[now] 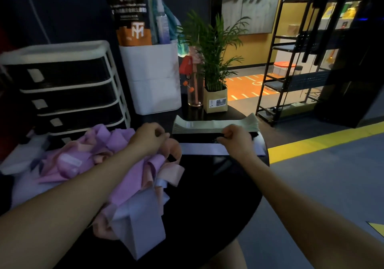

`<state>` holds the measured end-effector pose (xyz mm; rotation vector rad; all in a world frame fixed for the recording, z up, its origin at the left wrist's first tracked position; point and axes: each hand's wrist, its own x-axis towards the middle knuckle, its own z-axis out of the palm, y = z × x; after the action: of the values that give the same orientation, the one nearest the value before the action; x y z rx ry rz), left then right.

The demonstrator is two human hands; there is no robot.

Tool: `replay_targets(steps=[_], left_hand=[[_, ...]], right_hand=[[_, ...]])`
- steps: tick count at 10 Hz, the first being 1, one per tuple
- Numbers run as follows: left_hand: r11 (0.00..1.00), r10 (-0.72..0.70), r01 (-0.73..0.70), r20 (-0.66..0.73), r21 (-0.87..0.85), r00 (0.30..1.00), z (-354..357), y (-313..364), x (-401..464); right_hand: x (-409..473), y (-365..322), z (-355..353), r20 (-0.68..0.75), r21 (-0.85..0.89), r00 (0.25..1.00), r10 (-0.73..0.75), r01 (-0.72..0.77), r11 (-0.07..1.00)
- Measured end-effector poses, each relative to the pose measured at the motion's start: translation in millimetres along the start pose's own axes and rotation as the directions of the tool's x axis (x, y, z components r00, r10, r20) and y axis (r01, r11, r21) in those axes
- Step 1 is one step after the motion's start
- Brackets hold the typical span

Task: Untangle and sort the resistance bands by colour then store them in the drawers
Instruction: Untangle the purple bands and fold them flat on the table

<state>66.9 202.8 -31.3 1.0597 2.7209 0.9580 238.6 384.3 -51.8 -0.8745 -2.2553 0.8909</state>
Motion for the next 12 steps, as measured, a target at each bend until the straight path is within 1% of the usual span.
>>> replay_targets(steps=[1,2,3,4,5,6,7,8,9,10,11,12], left_hand=[[0.989,0.125,-0.129,0.064,0.07,0.99,-21.4,-0.9,-43.9],[0.925,0.148,-0.201,0.18,0.323,0.972,-32.3,-6.7,-104.4],[0.845,-0.008,-0.169,0.328,0.508,0.945,-31.9,-17.9,-145.5],[0.866,-0.029,-0.145,0.337,0.479,0.941,-28.7,-36.0,-155.6],[0.87,0.061,-0.182,0.266,0.458,0.962,-26.8,-40.4,-158.5],[0.748,0.115,-0.273,0.287,0.605,0.951,-34.1,-48.9,-160.0],[0.702,0.122,-0.268,0.259,0.66,0.958,-55.6,-65.1,-163.4],[0.734,0.17,-0.248,0.182,0.633,0.968,-65.2,-86.3,-158.9],[0.706,0.202,-0.27,0.18,0.654,0.963,-87.5,-108.3,-152.2],[0.672,0.17,-0.219,0.141,0.707,0.975,-105.6,-138.5,-144.7],[0.684,0.202,-0.198,0.078,0.702,0.976,-115.6,-147.7,-142.6],[0.712,0.168,-0.201,0.114,0.673,0.979,-111.6,-158.3,-141.1]], right_hand=[[-17.9,-26.7,23.3,0.188,0.019,0.979,-0.076,0.074,0.997],[-33.3,-46.5,43.7,0.352,0.0,0.929,-0.116,0.124,0.992],[-52.3,-61.9,60.7,0.465,0.06,0.875,-0.132,0.118,0.991],[-73.4,-72.2,79.0,0.512,0.169,0.835,-0.204,0.135,0.976],[-80.0,-78.7,95.7,0.538,0.202,0.811,-0.228,0.139,0.969],[-83.7,-88.1,110.4,0.546,0.162,0.795,-0.264,0.209,0.964],[-89.2,-103.2,130.2,0.54,0.112,0.794,-0.279,0.261,0.959],[-88.3,-119.1,151.9,0.532,0.068,0.794,-0.296,0.308,0.949],[-86.9,-139.2,176.9,0.556,0.071,0.745,-0.368,0.398,0.915],[-79.2,-172.6,194.9,0.662,0.113,0.607,-0.44,0.499,0.859],[-72.4,-188.2,213.3,0.753,-0.093,0.56,-0.344,0.609,0.788],[-73.8,-189.0,217.2,0.722,-0.032,0.577,-0.383,0.58,0.814]])
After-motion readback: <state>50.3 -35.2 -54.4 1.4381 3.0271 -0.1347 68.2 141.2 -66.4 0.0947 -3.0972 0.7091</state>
